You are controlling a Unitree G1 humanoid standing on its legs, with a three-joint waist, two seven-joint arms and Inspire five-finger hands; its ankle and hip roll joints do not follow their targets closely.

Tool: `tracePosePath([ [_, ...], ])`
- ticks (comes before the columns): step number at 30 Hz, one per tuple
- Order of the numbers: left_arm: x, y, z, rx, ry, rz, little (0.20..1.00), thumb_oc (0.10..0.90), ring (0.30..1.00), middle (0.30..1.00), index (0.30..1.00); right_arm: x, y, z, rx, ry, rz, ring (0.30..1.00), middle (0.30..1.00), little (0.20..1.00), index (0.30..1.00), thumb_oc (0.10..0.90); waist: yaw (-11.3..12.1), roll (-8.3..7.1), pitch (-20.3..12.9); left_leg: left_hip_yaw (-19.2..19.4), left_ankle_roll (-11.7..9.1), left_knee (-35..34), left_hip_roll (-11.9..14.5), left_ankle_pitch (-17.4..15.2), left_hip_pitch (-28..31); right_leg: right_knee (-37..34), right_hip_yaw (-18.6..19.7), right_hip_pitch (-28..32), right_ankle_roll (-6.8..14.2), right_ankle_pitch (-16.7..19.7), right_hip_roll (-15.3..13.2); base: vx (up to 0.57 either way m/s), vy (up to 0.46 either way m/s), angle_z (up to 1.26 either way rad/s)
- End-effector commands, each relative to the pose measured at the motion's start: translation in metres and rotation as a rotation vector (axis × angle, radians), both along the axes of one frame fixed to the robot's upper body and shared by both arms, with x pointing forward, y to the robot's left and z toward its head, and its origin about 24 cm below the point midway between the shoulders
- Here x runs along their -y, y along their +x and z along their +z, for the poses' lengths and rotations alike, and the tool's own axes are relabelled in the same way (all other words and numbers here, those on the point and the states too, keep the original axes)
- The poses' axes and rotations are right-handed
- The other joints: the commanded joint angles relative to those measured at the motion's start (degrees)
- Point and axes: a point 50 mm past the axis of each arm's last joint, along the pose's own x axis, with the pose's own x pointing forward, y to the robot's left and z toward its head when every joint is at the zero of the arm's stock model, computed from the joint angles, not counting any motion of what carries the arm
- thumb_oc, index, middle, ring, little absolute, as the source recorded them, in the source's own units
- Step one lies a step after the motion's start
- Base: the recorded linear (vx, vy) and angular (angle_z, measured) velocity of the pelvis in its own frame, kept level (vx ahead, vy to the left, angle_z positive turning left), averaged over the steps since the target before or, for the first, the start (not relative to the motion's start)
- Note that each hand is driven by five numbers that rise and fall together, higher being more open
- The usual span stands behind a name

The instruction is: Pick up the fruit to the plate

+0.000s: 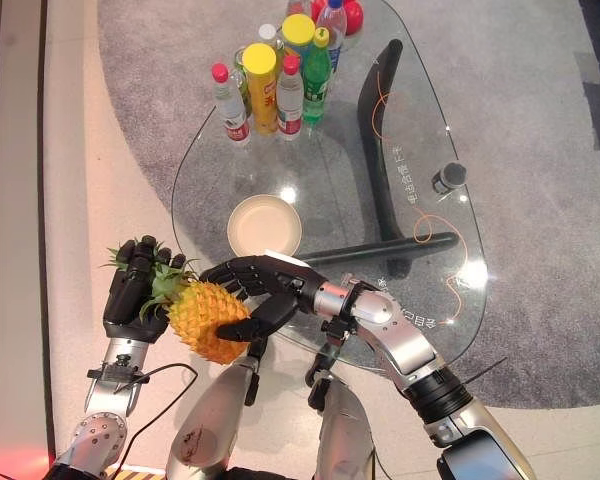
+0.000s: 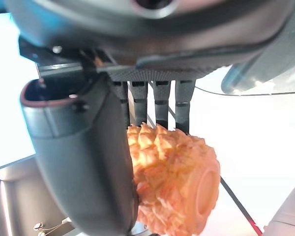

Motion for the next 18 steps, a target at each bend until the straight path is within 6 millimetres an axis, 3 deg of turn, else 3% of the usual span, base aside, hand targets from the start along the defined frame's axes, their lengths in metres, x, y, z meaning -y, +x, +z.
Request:
tracePosePath([
  [1, 0.045, 0.009, 0.079, 0.454, -0.072, -0.201, 0.2, 0.1, 0.3, 0.3, 0.3, -0.07, -0.05, 0.027, 0.089, 0.173, 0.392, 0.3, 0.3, 0.2, 0.3, 0.1, -0.6, -0.38, -1.4, 0.0, 2.6, 4.0, -4.7, -3.4, -1.4, 0.7, 0.5, 2.3, 2.3, 3.4, 2.0, 0.0, 0.0, 0.0],
  [2, 0.045, 0.009, 0.079, 0.454, -0.073, -0.199, 0.2, 0.1, 0.3, 0.3, 0.3, -0.07, -0.049, 0.026, 0.085, 0.177, 0.38, 0.356, 0.356, 0.266, 0.356, 0.166, -0.6, -0.37, -1.4, 0.0, 2.6, 4.1, -4.7, -3.4, -1.4, 0.8, 0.6, 2.2, 2.3, 3.4, 2.0, 0.0, 0.0, 0.0],
  [3, 0.045, 0.009, 0.079, 0.453, -0.072, -0.196, 0.2, 0.1, 0.3, 0.3, 0.3, -0.069, -0.046, 0.026, 0.083, 0.183, 0.342, 0.9, 0.9, 0.9, 0.9, 0.8, -0.6, -0.41, -1.4, -0.1, 2.7, 4.3, -4.8, -3.6, -1.5, 1.1, 0.6, 2.0, 2.4, 3.4, 1.8, 0.0, 0.0, 0.0],
  [18, 0.036, 0.012, 0.081, 0.446, -0.057, -0.148, 0.2, 0.1, 0.3, 0.3, 0.3, -0.039, -0.027, 0.02, 0.093, 0.226, 0.066, 0.9, 0.9, 0.9, 0.9, 0.8, -1.6, -0.79, -1.4, 0.9, 3.2, 4.9, -4.5, -4.3, -1.1, 2.7, 0.7, 1.7, 3.3, 4.2, 1.2, 0.0, 0.0, 0.0],
])
